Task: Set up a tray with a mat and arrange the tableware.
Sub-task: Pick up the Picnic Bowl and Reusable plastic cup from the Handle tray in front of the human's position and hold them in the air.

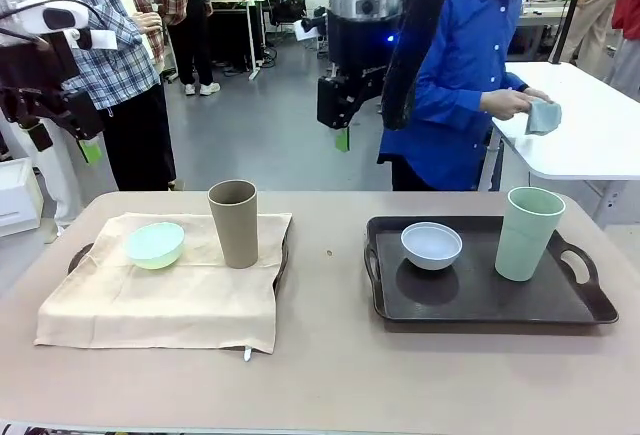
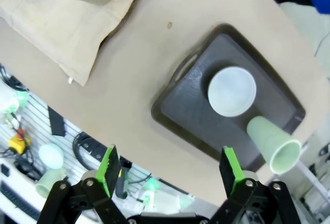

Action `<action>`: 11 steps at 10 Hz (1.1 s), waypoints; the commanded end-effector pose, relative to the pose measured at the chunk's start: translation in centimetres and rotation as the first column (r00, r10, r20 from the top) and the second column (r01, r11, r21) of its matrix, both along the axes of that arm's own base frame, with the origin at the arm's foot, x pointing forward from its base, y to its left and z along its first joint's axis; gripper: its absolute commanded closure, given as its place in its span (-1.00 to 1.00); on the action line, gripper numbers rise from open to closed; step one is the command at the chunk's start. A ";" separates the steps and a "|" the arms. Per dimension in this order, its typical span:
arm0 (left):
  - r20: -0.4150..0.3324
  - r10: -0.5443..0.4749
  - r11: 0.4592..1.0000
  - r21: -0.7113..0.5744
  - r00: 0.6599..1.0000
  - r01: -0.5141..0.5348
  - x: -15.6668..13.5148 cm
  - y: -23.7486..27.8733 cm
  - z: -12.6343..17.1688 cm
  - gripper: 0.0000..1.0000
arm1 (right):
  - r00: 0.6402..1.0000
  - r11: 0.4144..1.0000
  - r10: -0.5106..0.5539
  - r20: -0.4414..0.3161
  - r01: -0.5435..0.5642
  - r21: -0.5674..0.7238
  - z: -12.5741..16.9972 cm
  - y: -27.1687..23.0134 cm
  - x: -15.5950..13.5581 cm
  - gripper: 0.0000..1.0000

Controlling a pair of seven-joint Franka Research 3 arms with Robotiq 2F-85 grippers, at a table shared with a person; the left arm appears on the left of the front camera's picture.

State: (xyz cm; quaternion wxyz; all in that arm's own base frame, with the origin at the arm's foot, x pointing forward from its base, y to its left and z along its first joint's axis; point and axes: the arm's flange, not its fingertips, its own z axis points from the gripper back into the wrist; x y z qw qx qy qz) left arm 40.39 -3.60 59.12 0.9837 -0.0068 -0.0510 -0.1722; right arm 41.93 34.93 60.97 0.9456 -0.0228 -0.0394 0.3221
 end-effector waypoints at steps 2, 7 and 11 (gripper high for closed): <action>-0.058 0.037 0.987 -0.154 0.998 -0.046 -1.0 4.4 0.3 -1.00 | 0.986 0.978 -0.169 -0.003 0.168 0.123 2.2 -10.1 -3.3 -1.00; -0.132 0.098 0.883 -0.445 0.986 -0.147 0.3 10.4 -1.1 -1.00 | 0.881 0.749 -0.467 -0.078 0.441 0.495 3.9 -29.5 -10.2 -1.00; -0.177 0.050 0.828 -0.543 0.983 -0.140 -1.2 10.0 -2.5 -1.00 | 0.902 0.627 -0.432 0.005 0.297 0.720 5.2 -38.9 -11.1 -1.00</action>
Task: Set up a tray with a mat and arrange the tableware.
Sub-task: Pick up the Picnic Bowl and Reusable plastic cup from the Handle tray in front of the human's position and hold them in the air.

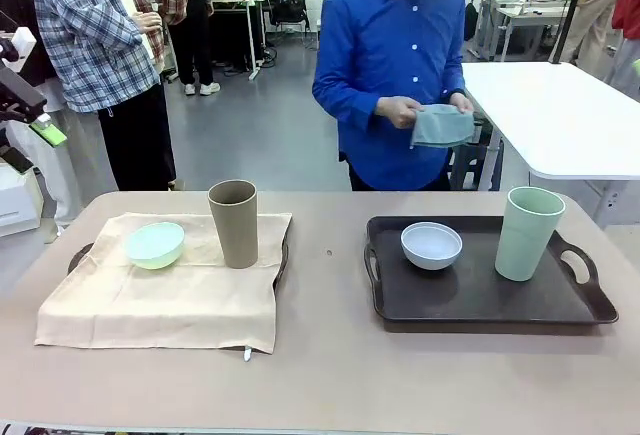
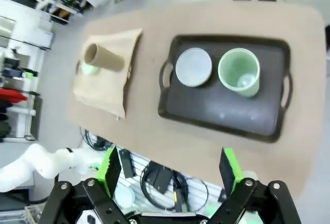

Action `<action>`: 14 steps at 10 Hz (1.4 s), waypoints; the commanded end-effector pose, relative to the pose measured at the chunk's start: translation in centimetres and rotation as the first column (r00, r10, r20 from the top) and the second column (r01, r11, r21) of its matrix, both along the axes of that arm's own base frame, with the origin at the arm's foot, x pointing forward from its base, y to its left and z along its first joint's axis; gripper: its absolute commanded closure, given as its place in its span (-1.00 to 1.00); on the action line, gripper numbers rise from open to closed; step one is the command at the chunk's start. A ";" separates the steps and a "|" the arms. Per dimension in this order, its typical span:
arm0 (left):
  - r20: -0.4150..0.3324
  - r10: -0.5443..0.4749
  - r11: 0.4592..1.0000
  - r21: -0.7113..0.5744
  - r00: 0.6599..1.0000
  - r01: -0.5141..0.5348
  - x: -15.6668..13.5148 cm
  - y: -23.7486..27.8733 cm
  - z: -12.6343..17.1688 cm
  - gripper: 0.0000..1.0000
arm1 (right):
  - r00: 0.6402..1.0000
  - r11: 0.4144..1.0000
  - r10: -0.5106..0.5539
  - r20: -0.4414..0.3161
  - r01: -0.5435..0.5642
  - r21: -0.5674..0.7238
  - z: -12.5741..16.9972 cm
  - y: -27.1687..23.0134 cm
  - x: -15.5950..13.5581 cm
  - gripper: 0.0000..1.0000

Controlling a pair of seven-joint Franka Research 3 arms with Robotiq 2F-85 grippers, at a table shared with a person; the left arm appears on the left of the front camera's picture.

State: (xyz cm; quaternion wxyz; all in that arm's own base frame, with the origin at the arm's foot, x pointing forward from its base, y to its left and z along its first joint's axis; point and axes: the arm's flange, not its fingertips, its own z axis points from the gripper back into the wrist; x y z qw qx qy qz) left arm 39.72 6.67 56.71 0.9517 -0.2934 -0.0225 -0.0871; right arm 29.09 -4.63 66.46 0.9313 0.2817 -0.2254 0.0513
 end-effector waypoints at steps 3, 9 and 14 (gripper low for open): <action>0.025 -0.076 0.997 0.011 0.997 0.076 -1.2 -1.6 0.3 -1.00 | 0.997 0.996 0.070 -0.014 -0.069 0.049 0.1 -1.0 3.6 -1.00; -0.101 -0.047 0.991 -0.126 0.994 0.034 0.8 0.0 0.3 -1.00 | 0.995 0.978 0.037 -0.092 -0.017 0.208 0.3 -4.0 4.2 -1.00; -0.303 -0.016 0.807 -0.567 0.953 -0.166 5.0 6.0 -2.5 -1.00 | 0.914 0.784 -0.044 -0.404 0.282 0.553 -7.0 -17.9 5.1 -1.00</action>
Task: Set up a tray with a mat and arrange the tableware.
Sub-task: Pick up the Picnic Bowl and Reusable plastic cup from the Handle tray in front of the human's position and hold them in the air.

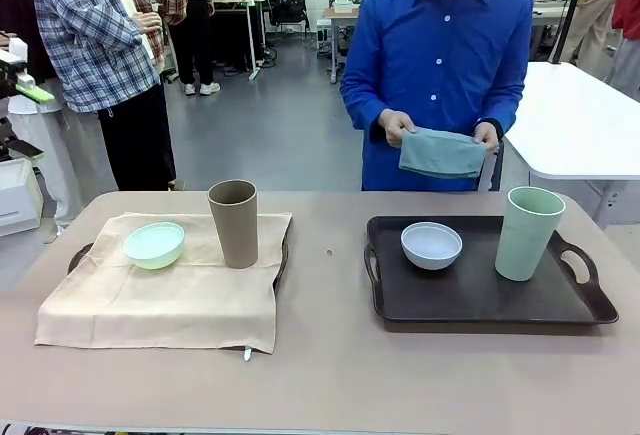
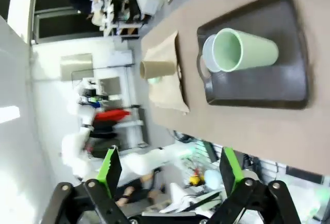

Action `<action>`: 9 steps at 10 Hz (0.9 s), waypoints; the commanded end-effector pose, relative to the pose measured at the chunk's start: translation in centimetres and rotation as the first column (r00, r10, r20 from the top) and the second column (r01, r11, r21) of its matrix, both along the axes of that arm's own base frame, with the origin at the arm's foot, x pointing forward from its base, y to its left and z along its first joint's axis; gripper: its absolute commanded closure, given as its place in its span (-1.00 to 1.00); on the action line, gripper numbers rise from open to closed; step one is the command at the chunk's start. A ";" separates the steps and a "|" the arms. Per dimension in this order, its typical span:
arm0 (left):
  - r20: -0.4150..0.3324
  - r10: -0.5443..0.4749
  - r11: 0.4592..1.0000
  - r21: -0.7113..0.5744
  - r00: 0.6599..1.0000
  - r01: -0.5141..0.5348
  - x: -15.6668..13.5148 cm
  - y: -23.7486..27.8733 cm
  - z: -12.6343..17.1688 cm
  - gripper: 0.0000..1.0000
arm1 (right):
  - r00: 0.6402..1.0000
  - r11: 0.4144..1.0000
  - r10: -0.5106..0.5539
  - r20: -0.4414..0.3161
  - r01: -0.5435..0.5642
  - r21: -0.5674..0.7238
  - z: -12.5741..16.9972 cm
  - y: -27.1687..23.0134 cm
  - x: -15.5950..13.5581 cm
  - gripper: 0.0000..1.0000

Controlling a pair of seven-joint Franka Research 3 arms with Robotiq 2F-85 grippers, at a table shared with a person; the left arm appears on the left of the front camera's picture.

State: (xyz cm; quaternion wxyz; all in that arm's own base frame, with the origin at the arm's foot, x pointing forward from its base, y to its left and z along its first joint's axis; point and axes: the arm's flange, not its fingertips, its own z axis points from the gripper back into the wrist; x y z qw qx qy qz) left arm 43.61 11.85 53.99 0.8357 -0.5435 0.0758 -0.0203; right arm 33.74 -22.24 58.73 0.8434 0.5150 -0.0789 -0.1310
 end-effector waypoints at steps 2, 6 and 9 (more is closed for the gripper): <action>-0.135 0.040 0.983 -0.174 0.990 -0.064 1.5 3.2 -2.2 -1.00 | 0.997 0.979 -0.032 -0.072 0.046 0.200 -1.7 -1.9 -0.5 -1.00; -0.180 0.084 0.976 -0.185 0.980 -0.118 1.2 5.6 -4.9 -1.00 | 0.998 0.952 0.009 -0.055 0.008 0.307 -6.1 -3.1 -2.2 -1.00; -0.086 0.125 0.975 -0.174 0.988 -0.138 0.3 6.1 -4.8 -1.00 | 0.996 0.945 0.013 -0.092 0.018 0.327 -7.9 -3.6 -4.1 -1.00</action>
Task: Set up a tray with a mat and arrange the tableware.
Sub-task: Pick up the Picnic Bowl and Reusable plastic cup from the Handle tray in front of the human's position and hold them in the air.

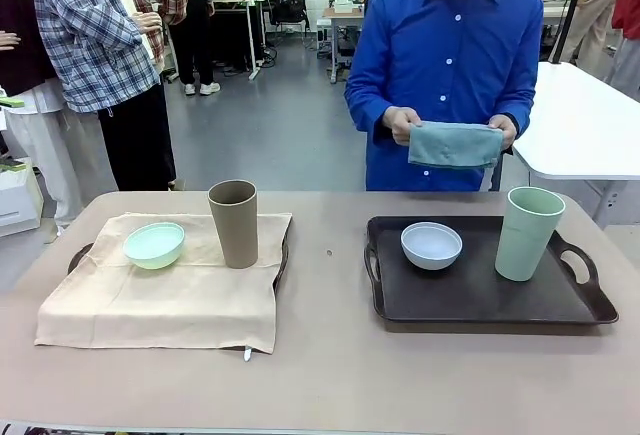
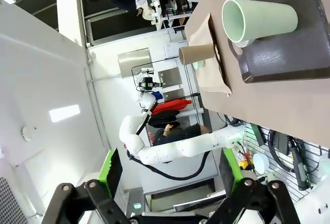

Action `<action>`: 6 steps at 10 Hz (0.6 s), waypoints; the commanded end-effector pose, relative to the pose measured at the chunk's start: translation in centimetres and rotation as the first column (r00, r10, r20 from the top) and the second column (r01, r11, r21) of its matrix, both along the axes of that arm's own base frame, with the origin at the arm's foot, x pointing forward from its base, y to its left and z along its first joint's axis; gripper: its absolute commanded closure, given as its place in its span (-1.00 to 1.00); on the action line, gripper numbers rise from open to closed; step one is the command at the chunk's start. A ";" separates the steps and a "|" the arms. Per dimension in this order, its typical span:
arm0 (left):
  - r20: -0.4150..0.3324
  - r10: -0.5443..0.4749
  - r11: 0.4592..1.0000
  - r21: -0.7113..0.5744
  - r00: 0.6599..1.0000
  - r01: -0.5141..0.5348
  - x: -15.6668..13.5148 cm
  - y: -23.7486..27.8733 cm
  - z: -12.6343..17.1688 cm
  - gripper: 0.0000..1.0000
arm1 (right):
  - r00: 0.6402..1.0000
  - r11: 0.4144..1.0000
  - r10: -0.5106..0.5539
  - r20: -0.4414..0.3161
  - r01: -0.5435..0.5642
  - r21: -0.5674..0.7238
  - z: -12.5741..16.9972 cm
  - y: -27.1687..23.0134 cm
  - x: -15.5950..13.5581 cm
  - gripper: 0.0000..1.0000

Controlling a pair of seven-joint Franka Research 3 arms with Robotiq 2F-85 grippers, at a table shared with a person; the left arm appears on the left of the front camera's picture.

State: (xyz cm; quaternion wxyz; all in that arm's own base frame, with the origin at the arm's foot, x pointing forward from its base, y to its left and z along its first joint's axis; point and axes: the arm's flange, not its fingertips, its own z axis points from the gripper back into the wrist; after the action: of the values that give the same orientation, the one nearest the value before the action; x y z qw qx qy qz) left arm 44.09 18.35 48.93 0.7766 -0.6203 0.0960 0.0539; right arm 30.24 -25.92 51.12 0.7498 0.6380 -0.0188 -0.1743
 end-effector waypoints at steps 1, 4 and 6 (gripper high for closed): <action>0.054 0.021 1.000 0.005 0.998 -0.022 -0.4 -0.5 0.0 -1.00 | 1.000 1.000 0.013 0.009 -0.013 0.002 -0.2 -0.1 -1.2 -1.00; 0.026 0.007 1.000 0.008 1.000 -0.008 -0.1 0.1 0.4 -1.00 | 1.000 1.000 -0.005 -0.006 0.005 0.011 -0.2 -0.4 -0.9 -1.00; 0.026 0.007 1.000 0.008 1.000 -0.008 -0.1 0.1 0.4 -1.00 | 1.000 1.000 -0.005 -0.006 0.005 0.011 -0.2 -0.4 -0.9 -1.00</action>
State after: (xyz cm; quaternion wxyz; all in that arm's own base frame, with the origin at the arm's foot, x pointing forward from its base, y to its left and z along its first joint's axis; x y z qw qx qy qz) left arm 44.04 18.24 49.18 0.7800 -0.6185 0.0831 0.0463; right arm 29.29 -26.28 50.91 0.7498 0.6370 -0.0159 -0.1784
